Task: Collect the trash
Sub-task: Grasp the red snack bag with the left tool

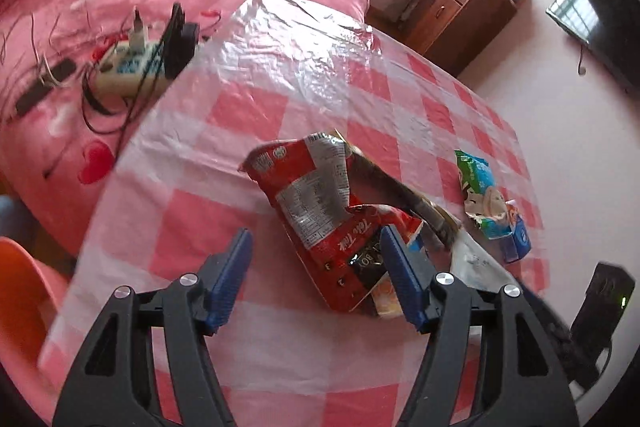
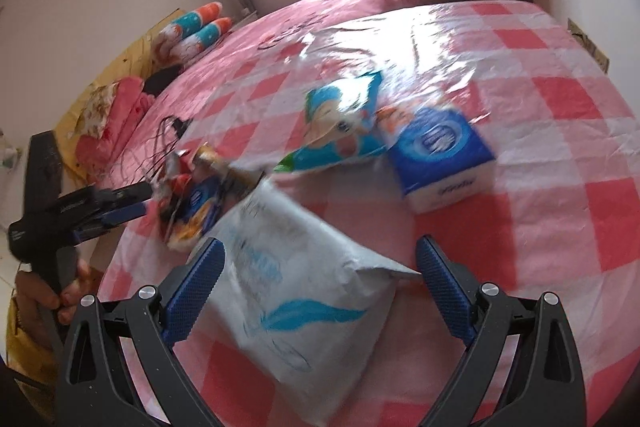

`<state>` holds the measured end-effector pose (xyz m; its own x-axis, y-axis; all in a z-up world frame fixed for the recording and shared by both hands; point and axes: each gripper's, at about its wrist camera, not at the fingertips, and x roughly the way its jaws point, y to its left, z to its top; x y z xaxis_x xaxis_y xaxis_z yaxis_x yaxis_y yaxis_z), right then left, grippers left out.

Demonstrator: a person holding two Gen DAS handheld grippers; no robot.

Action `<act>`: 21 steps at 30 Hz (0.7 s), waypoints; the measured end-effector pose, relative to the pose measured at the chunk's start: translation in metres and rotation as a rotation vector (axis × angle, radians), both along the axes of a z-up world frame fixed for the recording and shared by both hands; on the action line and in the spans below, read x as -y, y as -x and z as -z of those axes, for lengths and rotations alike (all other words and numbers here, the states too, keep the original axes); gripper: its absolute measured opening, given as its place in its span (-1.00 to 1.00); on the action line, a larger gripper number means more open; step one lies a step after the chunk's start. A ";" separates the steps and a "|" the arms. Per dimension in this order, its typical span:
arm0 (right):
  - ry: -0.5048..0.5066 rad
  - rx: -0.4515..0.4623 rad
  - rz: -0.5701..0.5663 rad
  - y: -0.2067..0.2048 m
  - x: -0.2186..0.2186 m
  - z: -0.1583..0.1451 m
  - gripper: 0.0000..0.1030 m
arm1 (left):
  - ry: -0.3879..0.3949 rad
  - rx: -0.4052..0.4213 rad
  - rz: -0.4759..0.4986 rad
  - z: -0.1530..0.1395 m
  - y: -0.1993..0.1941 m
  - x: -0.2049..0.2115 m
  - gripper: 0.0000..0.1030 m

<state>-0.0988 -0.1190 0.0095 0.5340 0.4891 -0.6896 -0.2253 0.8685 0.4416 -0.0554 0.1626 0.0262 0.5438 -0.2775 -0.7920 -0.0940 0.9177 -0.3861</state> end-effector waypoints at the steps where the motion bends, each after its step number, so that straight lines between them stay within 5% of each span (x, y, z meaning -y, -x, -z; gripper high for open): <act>1: -0.004 -0.003 -0.014 0.004 -0.004 0.000 0.84 | 0.015 0.002 -0.008 0.003 -0.002 0.001 0.31; 8: 0.020 0.016 -0.144 0.048 -0.043 -0.004 0.84 | 0.034 0.009 -0.023 0.014 -0.025 0.009 0.39; 12: 0.105 0.081 -0.093 0.056 -0.053 -0.018 0.84 | 0.003 0.022 -0.034 0.013 -0.034 0.013 0.40; 21: 0.187 0.066 -0.049 0.038 -0.072 -0.013 0.84 | 0.024 0.035 -0.061 0.013 -0.048 0.011 0.59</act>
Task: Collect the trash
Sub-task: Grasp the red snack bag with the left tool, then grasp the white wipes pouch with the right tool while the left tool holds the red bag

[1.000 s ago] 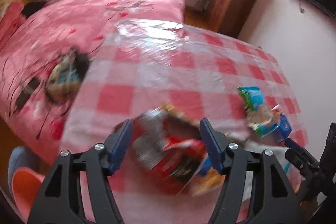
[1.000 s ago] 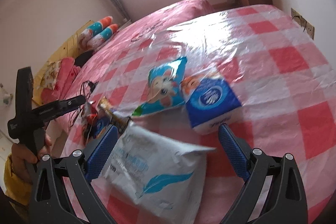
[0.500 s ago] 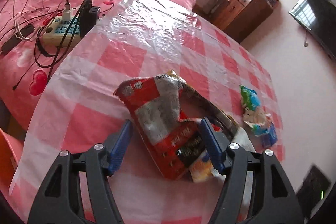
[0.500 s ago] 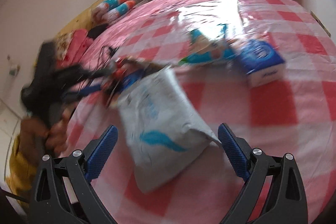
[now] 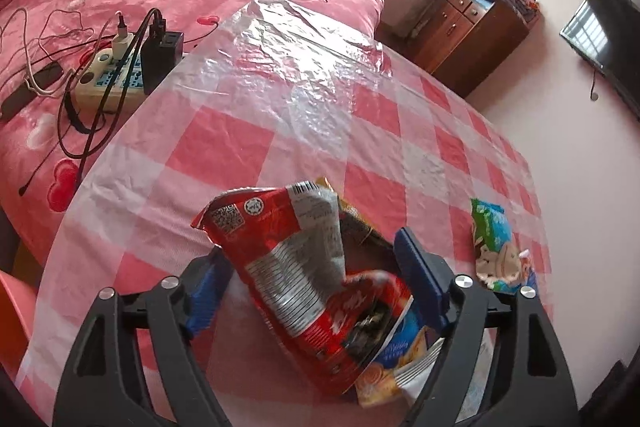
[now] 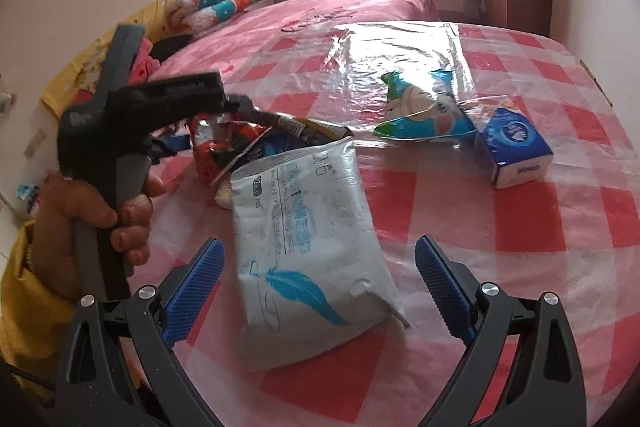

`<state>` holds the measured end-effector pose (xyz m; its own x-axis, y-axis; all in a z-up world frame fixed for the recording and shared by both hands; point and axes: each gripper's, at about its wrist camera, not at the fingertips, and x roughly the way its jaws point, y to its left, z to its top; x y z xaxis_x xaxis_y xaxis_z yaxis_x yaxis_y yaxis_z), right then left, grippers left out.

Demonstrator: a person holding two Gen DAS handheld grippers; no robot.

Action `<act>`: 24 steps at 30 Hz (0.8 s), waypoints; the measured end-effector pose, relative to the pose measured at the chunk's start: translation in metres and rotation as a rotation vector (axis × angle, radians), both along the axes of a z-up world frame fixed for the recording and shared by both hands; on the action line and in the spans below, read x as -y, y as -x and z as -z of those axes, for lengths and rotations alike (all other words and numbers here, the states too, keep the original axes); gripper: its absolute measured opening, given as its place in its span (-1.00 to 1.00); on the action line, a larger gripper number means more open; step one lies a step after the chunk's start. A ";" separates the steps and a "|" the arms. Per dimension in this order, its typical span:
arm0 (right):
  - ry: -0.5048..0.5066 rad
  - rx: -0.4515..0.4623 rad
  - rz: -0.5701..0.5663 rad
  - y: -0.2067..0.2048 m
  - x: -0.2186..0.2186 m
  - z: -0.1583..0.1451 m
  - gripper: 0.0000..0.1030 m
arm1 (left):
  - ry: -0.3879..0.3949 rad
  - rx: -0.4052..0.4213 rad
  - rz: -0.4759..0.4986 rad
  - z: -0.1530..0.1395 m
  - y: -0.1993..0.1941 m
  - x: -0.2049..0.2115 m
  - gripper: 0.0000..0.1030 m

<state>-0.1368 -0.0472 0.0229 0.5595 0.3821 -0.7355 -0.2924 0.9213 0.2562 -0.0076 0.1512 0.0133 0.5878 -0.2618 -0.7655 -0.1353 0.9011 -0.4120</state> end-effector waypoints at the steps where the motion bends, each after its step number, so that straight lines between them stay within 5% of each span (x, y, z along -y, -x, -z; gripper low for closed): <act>1: 0.008 0.000 -0.005 0.000 -0.002 0.002 0.84 | 0.014 0.006 -0.001 0.001 0.000 -0.001 0.61; 6: 0.084 -0.010 -0.015 -0.006 -0.015 0.012 0.84 | -0.014 0.043 0.016 0.002 0.003 0.001 0.59; 12: 0.114 -0.017 -0.020 -0.010 -0.021 0.016 0.84 | -0.118 0.065 -0.008 0.002 0.011 0.009 0.28; 24: 0.166 0.008 -0.033 -0.007 -0.031 0.016 0.55 | -0.061 0.080 -0.002 0.006 0.025 -0.011 -0.11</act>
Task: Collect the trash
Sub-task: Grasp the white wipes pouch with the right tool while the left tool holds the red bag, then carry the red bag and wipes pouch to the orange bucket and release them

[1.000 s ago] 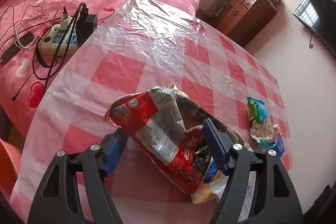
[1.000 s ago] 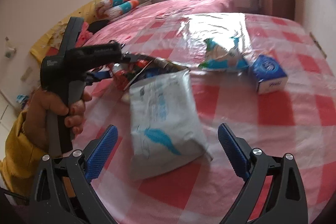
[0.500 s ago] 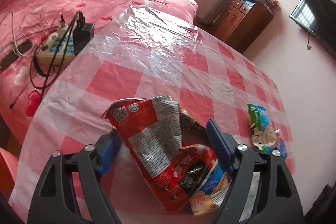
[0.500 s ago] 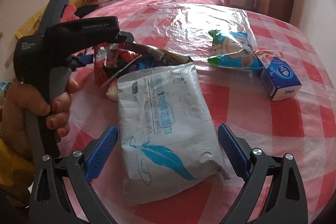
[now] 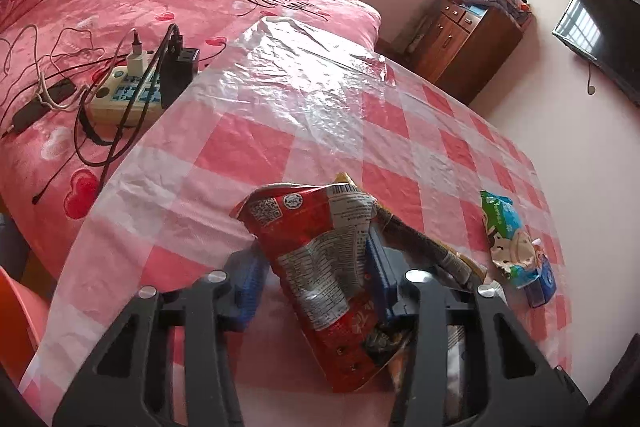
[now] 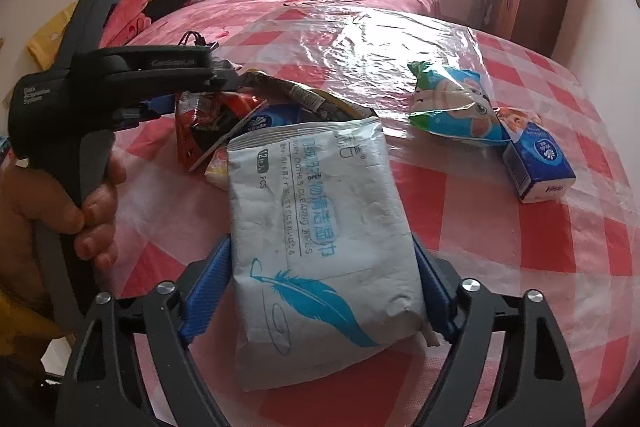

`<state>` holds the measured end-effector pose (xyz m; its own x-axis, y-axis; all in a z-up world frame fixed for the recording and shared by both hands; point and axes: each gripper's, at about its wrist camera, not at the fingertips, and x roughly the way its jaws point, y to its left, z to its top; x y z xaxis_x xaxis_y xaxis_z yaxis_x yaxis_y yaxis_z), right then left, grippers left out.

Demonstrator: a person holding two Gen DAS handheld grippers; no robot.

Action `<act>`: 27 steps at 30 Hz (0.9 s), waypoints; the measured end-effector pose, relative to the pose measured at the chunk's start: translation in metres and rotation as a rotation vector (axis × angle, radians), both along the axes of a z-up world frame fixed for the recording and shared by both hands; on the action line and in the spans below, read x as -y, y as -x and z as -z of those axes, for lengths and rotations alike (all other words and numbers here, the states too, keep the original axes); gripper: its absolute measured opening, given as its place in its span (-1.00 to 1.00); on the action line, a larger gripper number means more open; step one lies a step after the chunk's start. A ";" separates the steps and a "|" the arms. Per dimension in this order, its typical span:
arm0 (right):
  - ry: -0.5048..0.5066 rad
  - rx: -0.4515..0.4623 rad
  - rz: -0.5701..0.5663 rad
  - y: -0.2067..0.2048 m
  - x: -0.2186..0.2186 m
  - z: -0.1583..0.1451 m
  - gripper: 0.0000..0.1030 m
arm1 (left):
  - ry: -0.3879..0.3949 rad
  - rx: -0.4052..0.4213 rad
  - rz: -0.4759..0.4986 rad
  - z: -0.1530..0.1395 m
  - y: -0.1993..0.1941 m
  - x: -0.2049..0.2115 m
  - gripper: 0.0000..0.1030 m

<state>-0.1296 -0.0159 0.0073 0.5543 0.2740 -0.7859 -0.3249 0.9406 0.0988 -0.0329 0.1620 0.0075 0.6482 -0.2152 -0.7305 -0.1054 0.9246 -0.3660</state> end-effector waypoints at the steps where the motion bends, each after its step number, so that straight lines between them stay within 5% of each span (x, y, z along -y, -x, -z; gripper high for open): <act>1: -0.002 0.002 0.000 0.000 0.000 0.000 0.52 | 0.013 0.001 0.005 0.000 0.001 -0.002 -0.12; 27: -0.221 -0.028 0.051 0.002 0.019 -0.013 0.40 | 0.161 0.050 0.023 -0.004 0.074 -0.067 -0.18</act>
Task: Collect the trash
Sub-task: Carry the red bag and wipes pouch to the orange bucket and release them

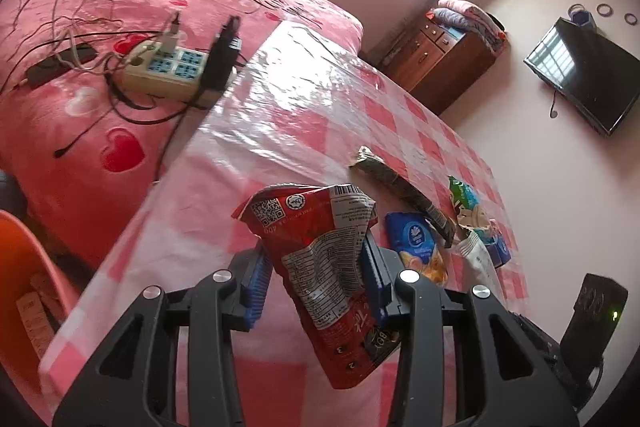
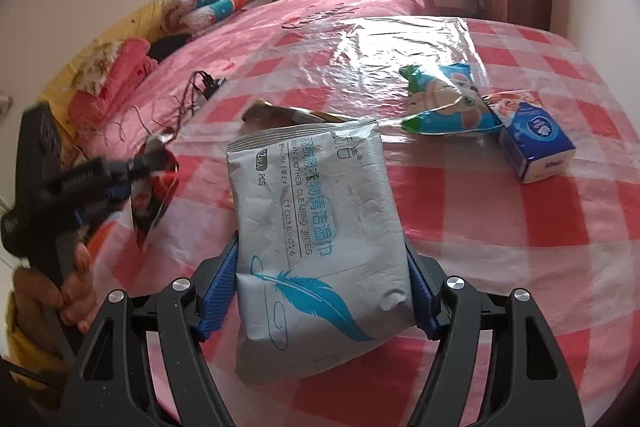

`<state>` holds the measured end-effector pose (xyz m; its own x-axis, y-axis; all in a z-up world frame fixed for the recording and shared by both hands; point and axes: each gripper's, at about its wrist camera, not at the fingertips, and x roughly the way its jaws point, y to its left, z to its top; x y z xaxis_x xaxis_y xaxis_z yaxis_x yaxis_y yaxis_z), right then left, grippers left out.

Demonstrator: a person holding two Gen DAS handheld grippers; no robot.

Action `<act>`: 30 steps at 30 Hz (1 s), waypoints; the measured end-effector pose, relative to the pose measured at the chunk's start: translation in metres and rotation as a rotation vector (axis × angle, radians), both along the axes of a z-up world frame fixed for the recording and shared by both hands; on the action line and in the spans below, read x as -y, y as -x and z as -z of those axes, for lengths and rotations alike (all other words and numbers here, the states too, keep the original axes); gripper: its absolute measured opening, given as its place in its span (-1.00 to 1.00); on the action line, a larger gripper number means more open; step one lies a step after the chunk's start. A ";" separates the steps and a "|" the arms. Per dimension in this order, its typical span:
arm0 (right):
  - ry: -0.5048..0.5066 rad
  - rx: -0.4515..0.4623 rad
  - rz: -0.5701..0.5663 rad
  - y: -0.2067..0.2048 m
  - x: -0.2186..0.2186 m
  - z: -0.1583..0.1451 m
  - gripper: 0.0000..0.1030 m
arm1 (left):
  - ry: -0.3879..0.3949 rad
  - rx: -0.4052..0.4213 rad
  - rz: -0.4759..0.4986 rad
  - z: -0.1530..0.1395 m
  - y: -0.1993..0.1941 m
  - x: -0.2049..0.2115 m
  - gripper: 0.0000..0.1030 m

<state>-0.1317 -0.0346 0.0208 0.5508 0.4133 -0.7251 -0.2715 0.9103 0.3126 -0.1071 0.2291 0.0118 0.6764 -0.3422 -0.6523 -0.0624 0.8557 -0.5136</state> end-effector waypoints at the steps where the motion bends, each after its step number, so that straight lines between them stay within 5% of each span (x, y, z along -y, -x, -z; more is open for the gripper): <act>1: -0.010 -0.002 -0.002 0.000 -0.001 -0.001 0.40 | -0.001 0.001 -0.006 0.000 0.004 -0.004 -0.18; 13: -0.155 -0.048 -0.156 -0.003 -0.062 -0.020 0.41 | -0.014 -0.006 -0.132 0.001 0.053 -0.069 -0.18; 30: -0.215 -0.085 -0.580 0.013 -0.247 -0.041 0.41 | -0.035 -0.122 -0.426 0.036 0.143 -0.191 -0.18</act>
<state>-0.1447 0.2122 0.0617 0.1374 0.7696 -0.6235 -0.6688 0.5364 0.5148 -0.2499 0.4204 -0.0245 0.6700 -0.0260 -0.7419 -0.4716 0.7570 -0.4523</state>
